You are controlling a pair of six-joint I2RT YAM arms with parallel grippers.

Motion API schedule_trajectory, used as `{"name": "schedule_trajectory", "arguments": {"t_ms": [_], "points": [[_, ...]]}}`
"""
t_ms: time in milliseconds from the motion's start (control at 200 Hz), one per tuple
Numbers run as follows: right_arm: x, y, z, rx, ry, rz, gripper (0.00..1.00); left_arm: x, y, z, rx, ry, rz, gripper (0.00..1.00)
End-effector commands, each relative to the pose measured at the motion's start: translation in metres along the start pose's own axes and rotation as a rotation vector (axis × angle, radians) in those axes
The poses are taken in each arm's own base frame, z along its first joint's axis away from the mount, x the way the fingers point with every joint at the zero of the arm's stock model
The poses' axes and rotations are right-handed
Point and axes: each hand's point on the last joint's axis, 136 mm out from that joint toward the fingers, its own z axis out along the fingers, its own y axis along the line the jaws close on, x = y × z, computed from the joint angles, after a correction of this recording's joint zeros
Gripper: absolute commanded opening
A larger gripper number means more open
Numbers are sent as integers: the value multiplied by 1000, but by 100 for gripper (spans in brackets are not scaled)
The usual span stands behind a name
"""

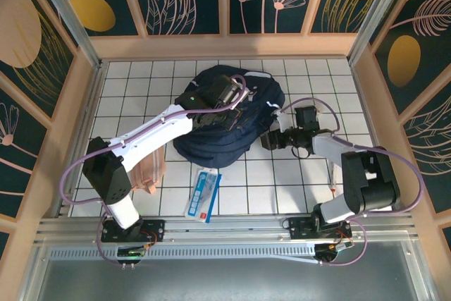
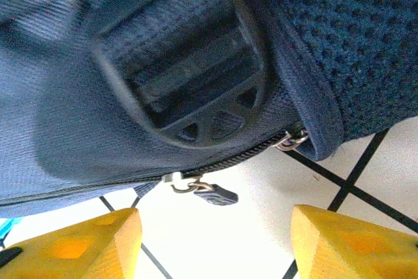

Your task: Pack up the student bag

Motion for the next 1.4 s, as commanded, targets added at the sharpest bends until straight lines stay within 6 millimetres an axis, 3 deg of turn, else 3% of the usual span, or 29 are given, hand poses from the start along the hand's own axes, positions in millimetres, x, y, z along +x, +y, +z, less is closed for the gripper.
{"name": "schedule_trajectory", "arguments": {"t_ms": [0,95,230,295,490,786,901,1081,1136,1191,1281,1396], "points": [[-2,4,7,-28,31,-75,60,-47,-7,-27,47,-156,4,0],[-3,9,14,-52,45,-134,58,-50,-8,-30,55,-163,10,0],[-15,9,14,-46,15,-209,43,-53,-10,-32,64,-170,17,0],[-20,5,12,-23,6,-239,29,-53,-11,-33,68,-170,19,0],[-25,-11,6,41,7,-252,0,-49,-9,-31,59,-157,21,0],[-34,-66,-4,223,-44,-53,0,-34,-11,-24,75,-114,33,0],[-45,-66,-5,196,-72,-68,0,-31,-13,-23,86,-116,29,0],[-60,-86,-6,242,-95,-37,0,-25,-19,-21,118,-106,30,0],[-64,-87,-5,244,-104,-34,10,-24,-18,-20,117,-107,32,0],[-67,-89,-9,268,-133,-30,14,-23,-19,-19,121,-107,35,0],[-75,-91,-21,320,-187,-6,36,-25,-18,-20,116,-117,32,0],[-86,-74,-43,308,-251,75,44,-30,-14,-22,94,-139,20,0]]}}
